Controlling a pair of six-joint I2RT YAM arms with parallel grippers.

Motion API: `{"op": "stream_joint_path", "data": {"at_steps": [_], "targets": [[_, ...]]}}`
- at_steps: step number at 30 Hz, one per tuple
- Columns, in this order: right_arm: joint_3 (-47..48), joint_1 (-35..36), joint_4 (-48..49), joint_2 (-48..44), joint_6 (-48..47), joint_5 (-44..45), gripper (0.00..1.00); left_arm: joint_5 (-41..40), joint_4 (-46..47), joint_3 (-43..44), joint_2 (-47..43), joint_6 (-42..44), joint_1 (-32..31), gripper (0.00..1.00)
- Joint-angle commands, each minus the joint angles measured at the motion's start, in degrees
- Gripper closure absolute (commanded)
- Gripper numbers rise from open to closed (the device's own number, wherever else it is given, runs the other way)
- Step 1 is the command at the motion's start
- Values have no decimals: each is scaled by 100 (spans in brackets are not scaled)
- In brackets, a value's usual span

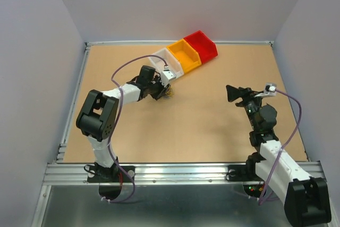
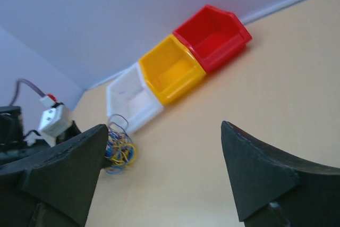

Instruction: Untangle the cables

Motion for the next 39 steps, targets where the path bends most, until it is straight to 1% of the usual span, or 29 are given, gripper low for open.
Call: {"op": "stream_joint_path", "data": {"at_steps": [1, 2, 3, 4, 5, 7, 8, 10, 12, 15, 18, 21, 26, 29, 31, 32, 33, 34, 35, 36, 37, 38, 39], "targets": [[279, -17, -728, 319, -281, 201, 14, 69, -270, 189, -140, -68, -115, 73], [524, -17, -843, 504, -325, -218, 18, 296, -357, 189, -184, -68, -141, 95], [605, -8, -810, 671, -378, -457, 19, 446, -384, 163, -219, -77, -150, 100], [649, 27, -748, 1056, -439, -799, 20, 639, -506, 110, -324, -24, -185, 100], [745, 166, -608, 1216, -501, -898, 20, 1050, -551, 75, -412, 28, -203, 100], [886, 439, -607, 1568, -763, -890, 20, 1474, -596, -65, -675, 178, -230, 100], [1017, 736, -607, 1848, -843, -794, 20, 1798, -561, -240, -1016, 213, -221, 100], [1176, 1028, -633, 2279, -1063, -732, 20, 2099, -438, -495, -1499, 222, -230, 100], [1351, 1404, -503, 2544, -1239, -837, 20, 2476, -341, -645, -1747, 257, -230, 100], [1528, 1802, -239, 3106, -1389, -1030, 19, 2645, -314, -795, -2003, 284, -230, 100], [1809, 2083, -54, 3668, -1486, -1127, 20, 2601, -314, -874, -2065, 327, -230, 100], [2020, 2302, 174, 4029, -1503, -1320, 20, 2592, -323, -936, -2056, 372, -230, 100], [2205, 2715, 508, 4329, -1758, -1785, 18, 2619, -323, -954, -2004, 415, -230, 100], [2328, 2883, 527, 4565, -1960, -1795, 18, 2645, -323, -954, -1977, 433, -230, 100], [2433, 2997, 623, 4715, -2004, -1699, 20, 2707, -323, -962, -1986, 451, -230, 100], [2494, 3024, 623, 4794, -2004, -1672, 24, 2724, -323, -962, -1986, 451, -230, 100], [2591, 3068, 632, 4995, -2004, -1698, 44, 2750, -332, -962, -2012, 451, -230, 100], [2627, 3068, 632, 4997, -1996, -1699, 44, 2751, -332, -954, -2012, 451, -230, 100], [2662, 3103, 623, 5058, -1987, -1638, 66, 2733, -332, -962, -2038, 442, -221, 100], [2653, 3094, 632, 5042, -1978, -1594, 74, 2690, -323, -971, -2065, 425, -221, 100], [2584, 3094, 632, 5007, -1961, -1402, 89, 2628, -219, -989, -2134, 363, -212, 100], [2522, 3103, 623, 4945, -1943, -1217, 93, 2549, -131, -1015, -2170, 276, -195, 100], [2443, 3103, 606, 4771, -1917, -1006, 94, 2287, 1, -1041, -2214, -3, -99, 100]]}}
